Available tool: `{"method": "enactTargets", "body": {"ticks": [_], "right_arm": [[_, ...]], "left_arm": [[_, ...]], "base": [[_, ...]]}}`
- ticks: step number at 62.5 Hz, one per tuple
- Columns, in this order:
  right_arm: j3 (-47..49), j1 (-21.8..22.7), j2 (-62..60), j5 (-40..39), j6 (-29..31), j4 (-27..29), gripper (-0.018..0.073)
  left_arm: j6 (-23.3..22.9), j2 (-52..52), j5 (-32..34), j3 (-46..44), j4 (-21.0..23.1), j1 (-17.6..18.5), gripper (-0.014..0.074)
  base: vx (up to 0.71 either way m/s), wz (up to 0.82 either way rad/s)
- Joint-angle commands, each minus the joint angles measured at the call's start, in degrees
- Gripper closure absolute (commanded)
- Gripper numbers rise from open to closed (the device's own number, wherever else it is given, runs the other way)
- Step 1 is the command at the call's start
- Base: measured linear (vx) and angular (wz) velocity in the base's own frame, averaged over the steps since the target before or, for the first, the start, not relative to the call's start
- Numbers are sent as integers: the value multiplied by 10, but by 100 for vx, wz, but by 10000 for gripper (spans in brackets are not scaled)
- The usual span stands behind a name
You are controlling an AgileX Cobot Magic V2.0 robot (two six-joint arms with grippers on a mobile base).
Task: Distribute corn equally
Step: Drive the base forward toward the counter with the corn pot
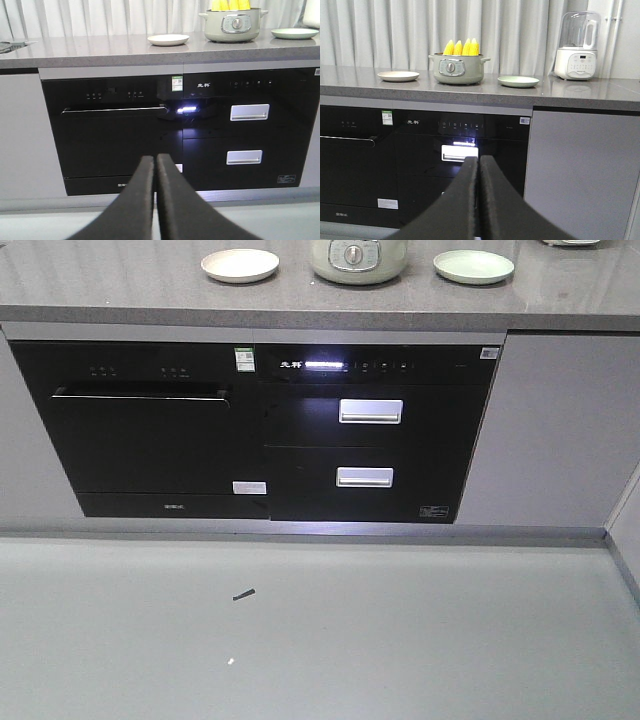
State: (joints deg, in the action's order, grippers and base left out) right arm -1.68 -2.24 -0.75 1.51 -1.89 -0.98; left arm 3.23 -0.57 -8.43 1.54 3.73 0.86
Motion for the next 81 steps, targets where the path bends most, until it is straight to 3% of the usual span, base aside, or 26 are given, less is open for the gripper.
{"method": "enactTargets", "body": {"ticks": [1,81], "right_arm": [[-5,4,-2,-41,5,-6,564],[-5,4,-2,-41,5,-6,564]], "left_arm": [[-6,-10,45,2,1,0,603],[-6,-10,45,2,1,0,603]], "base": [[6,-5],[6,-4]]}}
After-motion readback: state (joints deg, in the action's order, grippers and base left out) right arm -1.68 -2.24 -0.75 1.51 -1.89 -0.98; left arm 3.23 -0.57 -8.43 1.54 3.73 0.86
